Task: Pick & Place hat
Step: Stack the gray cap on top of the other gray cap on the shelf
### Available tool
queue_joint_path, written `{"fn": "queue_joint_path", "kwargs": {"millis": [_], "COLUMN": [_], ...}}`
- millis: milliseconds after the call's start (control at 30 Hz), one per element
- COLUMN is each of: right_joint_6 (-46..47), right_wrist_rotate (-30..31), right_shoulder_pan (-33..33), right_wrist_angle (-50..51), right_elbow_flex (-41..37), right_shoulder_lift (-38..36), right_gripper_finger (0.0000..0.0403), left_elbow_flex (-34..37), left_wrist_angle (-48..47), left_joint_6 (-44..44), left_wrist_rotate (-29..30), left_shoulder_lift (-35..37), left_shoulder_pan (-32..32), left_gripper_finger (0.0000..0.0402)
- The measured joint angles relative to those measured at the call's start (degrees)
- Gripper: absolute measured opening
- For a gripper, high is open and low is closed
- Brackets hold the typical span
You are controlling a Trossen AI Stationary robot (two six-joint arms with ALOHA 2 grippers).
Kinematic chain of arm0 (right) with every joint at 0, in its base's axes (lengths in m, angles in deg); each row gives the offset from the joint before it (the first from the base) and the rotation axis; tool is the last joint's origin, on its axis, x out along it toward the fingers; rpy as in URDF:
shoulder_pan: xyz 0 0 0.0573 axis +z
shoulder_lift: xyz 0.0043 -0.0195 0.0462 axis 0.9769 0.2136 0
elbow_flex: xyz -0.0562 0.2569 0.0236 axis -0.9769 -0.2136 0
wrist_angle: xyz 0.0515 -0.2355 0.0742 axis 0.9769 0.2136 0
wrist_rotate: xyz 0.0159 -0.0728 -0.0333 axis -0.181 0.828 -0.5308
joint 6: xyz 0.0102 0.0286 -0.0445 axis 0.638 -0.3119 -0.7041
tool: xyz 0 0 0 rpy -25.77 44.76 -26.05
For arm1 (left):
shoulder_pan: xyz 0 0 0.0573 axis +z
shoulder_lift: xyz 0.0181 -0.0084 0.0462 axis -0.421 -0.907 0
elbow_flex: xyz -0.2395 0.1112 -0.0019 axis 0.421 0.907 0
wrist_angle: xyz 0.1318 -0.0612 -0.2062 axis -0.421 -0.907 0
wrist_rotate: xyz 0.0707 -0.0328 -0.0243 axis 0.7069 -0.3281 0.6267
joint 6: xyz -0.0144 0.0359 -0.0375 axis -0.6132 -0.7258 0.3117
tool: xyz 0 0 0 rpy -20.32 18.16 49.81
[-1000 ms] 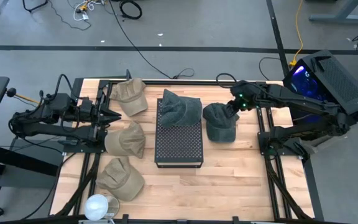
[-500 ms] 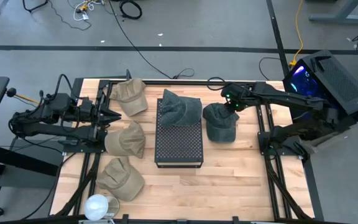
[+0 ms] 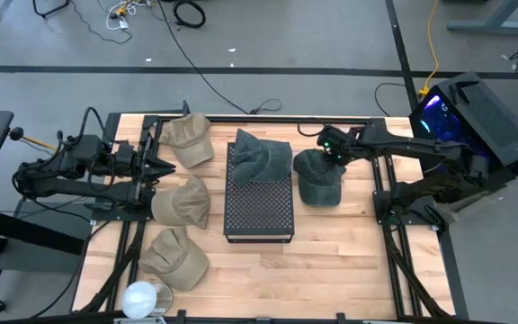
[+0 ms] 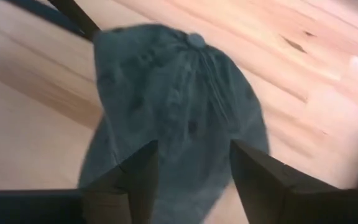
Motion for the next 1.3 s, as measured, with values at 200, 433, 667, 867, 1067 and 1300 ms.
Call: {"fn": "queue_joint_path", "kwargs": {"millis": [200, 433, 667, 867, 1067, 1300], "right_joint_6": [0.7, 2.2, 2.3, 2.3, 3.8, 5.3], "right_wrist_rotate": [-0.9, -2.5, -2.4, -2.4, -2.4, -2.4], "right_shoulder_pan": [0.0, 0.4, 0.4, 0.4, 0.4, 0.4], "right_wrist_angle": [-5.8, -12.0, -18.3, -22.4, -23.3, -23.0], "right_elbow_flex": [-2.8, -7.7, -11.6, -13.9, -15.2, -16.7], "right_shoulder_lift": [-0.1, -0.1, -0.1, -0.1, -0.1, -0.1], "right_gripper_finger": [0.0247, 0.0265, 0.0253, 0.0235, 0.0202, 0.0152], "left_elbow_flex": [0.0, 0.0, 0.0, 0.0, 0.0, 0.0], "left_wrist_angle": [0.0, 0.0, 0.0, 0.0, 0.0, 0.0], "left_joint_6": [0.0, 0.0, 0.0, 0.0, 0.0, 0.0], "left_wrist_rotate": [0.0, 0.0, 0.0, 0.0, 0.0, 0.0], "left_shoulder_lift": [0.0, 0.0, 0.0, 0.0, 0.0, 0.0], "left_shoulder_pan": [0.0, 0.0, 0.0, 0.0, 0.0, 0.0], "left_gripper_finger": [0.0048, 0.0048, 0.0048, 0.0048, 0.0048, 0.0048]}}
